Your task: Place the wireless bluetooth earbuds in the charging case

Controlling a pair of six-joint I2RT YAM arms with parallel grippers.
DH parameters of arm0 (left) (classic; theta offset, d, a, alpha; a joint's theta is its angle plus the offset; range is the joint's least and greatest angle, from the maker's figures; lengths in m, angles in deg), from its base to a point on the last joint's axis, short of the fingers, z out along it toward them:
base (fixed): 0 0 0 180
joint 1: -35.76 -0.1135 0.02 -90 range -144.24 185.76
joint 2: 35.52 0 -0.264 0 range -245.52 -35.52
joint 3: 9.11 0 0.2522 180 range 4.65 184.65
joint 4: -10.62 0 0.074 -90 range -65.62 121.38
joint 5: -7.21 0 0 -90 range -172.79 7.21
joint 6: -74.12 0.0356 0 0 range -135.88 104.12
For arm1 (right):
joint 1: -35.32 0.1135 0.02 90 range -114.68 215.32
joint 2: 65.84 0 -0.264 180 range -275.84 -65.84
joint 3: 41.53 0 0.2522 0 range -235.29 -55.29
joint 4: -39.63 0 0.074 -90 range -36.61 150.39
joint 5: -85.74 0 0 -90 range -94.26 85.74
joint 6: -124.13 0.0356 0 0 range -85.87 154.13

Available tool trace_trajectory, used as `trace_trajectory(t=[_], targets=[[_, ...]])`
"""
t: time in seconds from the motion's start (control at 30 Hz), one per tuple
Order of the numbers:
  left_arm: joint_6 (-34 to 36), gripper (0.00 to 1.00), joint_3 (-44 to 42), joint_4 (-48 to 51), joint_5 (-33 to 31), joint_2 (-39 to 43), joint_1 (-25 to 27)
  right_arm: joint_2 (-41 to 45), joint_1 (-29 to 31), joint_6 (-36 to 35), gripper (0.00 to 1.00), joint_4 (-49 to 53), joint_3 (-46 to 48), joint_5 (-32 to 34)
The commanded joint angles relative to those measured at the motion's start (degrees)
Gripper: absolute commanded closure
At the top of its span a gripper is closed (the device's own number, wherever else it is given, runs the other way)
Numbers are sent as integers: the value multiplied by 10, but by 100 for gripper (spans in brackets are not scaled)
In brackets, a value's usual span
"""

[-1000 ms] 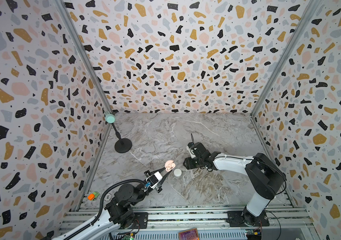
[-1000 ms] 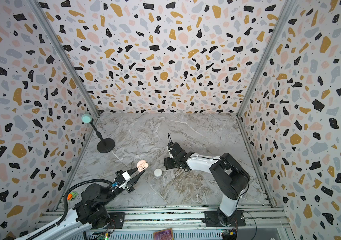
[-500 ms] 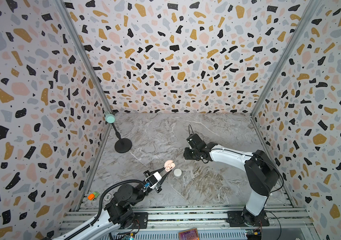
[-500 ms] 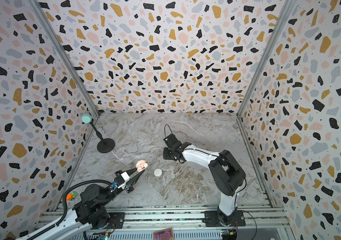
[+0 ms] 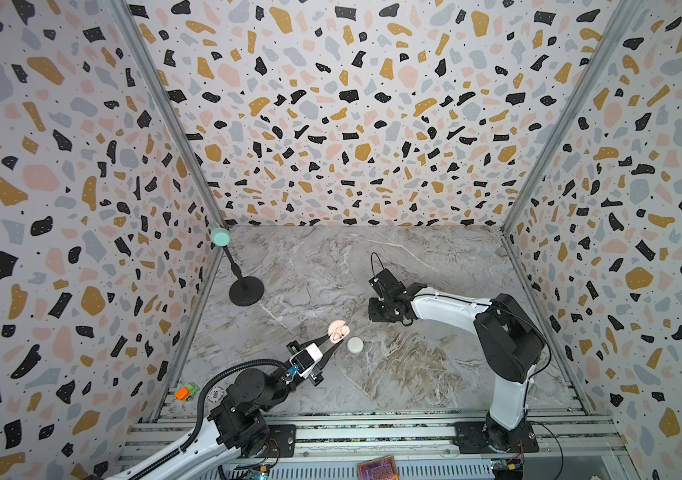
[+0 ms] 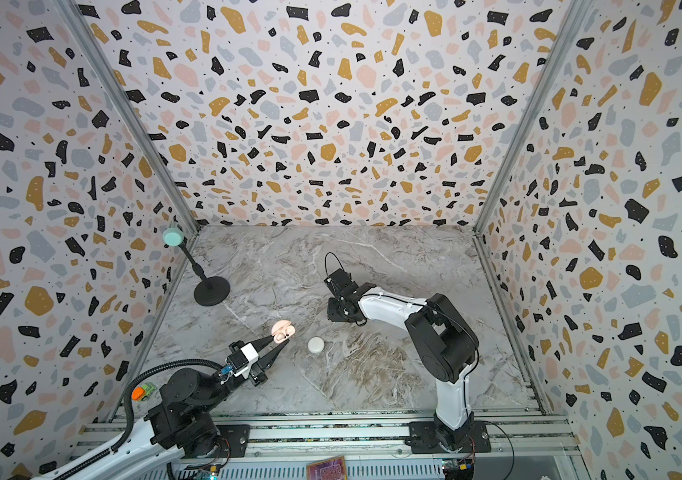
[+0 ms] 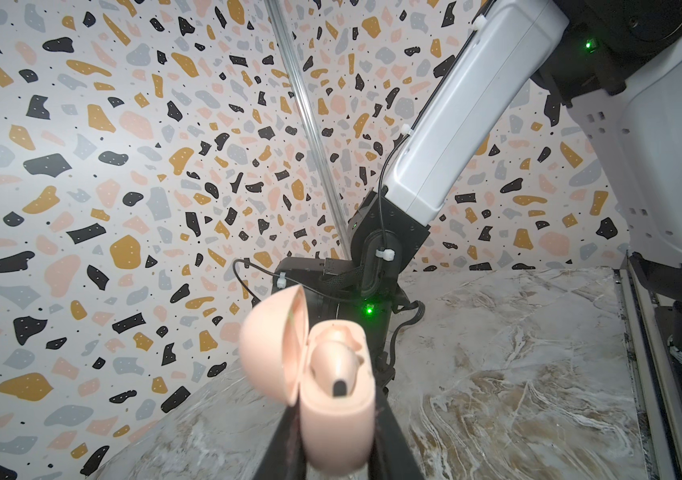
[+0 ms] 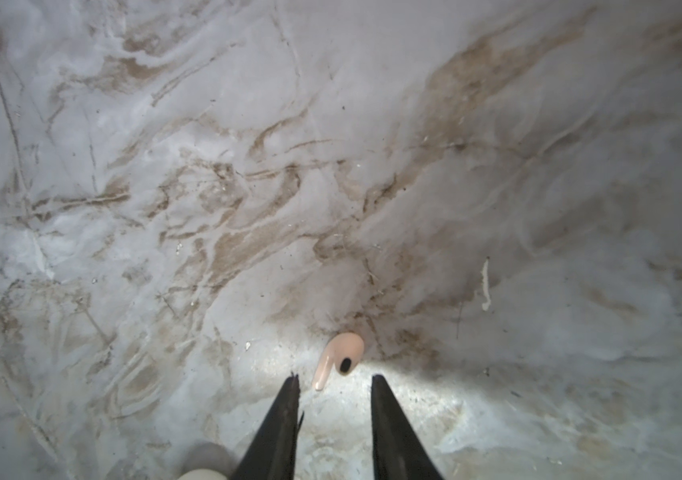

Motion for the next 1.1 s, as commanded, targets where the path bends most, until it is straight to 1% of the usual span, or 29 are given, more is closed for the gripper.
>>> trace_trajectory(t=[0.0,0.43,0.7,1.07], targets=[[-5,100,-4,-30,1,5,-2,-3,-4,3,70,22,-24,16],[-5,100,-4,-31,1,5,-2,-23,-9,-4,77,18,-33,10],[-5,100,-6,-32,1,4,-3,-29,-11,-4,80,18,-34,9],[-6,100,-6,-33,-1,1,-3,-26,-14,-2,85,8,-21,-2]])
